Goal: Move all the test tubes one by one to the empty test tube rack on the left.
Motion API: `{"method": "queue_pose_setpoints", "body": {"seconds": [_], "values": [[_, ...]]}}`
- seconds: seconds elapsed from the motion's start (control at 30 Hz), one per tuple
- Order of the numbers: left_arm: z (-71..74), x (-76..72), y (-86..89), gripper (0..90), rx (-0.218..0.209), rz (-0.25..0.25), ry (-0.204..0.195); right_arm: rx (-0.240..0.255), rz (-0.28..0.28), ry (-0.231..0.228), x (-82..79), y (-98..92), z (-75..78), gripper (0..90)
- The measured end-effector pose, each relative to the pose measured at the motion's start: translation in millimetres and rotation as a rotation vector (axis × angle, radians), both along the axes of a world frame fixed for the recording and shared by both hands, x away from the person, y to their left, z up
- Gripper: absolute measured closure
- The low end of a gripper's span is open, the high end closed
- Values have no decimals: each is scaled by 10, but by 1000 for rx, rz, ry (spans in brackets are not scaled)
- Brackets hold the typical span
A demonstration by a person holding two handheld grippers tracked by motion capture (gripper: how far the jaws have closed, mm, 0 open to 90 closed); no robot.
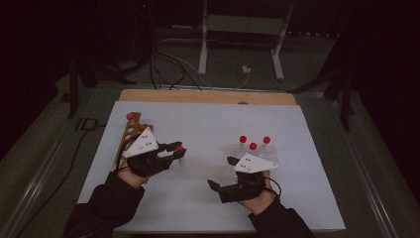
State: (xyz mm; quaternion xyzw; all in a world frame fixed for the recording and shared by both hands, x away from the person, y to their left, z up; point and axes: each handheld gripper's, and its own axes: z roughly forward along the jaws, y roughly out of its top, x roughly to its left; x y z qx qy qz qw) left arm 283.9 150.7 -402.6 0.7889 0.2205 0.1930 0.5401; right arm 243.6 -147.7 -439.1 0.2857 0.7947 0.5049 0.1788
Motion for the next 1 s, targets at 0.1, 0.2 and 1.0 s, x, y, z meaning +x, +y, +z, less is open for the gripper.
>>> {"method": "queue_pose_setpoints", "body": {"seconds": [0.1, 0.2, 1.0], "values": [[51, 43, 84, 718, -3, 34, -7, 13, 18, 5, 0, -18, 9, 21], [91, 90, 167, 718, -2, 67, -13, 20, 39, 10, -4, -35, 18, 15], [216, 393, 849, 718, -15, 326, -40, 44, 74, 4, -13, -79, 42, 15]]}}
